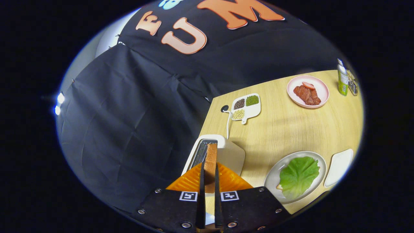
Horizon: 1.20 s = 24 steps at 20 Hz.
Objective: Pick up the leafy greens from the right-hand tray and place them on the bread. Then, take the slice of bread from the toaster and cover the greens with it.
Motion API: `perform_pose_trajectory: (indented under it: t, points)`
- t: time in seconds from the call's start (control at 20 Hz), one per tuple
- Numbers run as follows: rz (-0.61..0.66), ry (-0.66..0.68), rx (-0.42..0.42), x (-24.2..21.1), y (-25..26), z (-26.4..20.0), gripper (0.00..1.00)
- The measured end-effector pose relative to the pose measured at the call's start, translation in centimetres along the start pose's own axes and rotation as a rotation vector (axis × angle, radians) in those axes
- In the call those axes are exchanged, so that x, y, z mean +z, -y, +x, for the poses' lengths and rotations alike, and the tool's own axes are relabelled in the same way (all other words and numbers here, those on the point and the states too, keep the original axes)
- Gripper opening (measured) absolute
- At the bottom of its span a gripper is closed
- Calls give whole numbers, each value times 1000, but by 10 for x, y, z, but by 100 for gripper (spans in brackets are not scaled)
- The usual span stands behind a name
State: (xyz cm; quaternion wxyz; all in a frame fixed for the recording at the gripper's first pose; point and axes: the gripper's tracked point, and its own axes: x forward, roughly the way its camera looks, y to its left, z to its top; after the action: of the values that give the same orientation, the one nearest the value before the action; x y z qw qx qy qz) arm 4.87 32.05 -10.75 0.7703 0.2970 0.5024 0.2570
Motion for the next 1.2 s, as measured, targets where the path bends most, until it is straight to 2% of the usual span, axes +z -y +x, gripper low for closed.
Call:
perform_pose_trajectory:
  t: [0.3,0.7,1.2]
  points:
    - [62,24,-8,-2,41,-13,11]
    - [127,23,-85,-22,117,-21,12]
    - [181,17,-147,-54,187,-26,11]
